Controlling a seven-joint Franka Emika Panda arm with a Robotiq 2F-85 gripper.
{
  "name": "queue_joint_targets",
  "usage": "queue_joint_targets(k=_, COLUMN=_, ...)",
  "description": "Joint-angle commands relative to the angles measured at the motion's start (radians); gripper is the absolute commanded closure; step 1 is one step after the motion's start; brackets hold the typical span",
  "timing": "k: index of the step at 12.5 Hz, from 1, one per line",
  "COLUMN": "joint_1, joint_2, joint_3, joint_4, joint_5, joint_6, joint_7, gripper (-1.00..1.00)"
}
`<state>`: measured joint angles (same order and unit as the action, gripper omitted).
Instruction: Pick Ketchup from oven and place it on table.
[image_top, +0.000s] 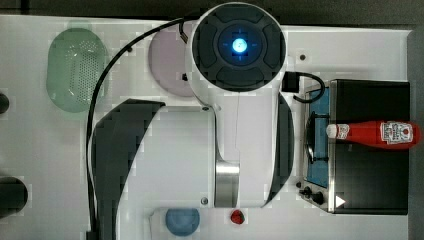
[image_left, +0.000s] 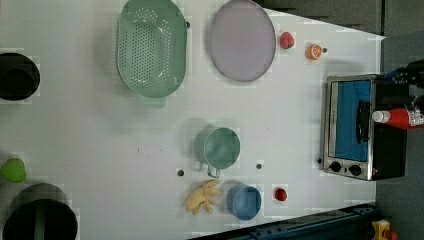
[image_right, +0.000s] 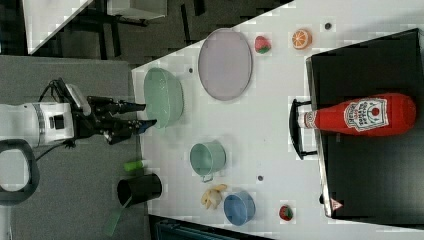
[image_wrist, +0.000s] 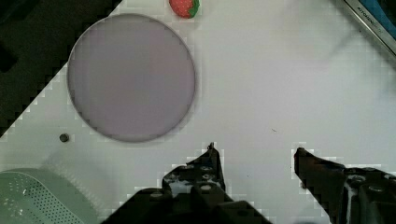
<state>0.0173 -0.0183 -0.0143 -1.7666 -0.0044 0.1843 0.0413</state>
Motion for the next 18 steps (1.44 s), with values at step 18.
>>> queue_joint_targets(k=18, joint_1=-0.052, joint_2=-0.004, joint_3=-0.463, joint_4=-0.073, joint_5=0.003, joint_6=0.177, joint_7=-0.001, gripper=-1.00)
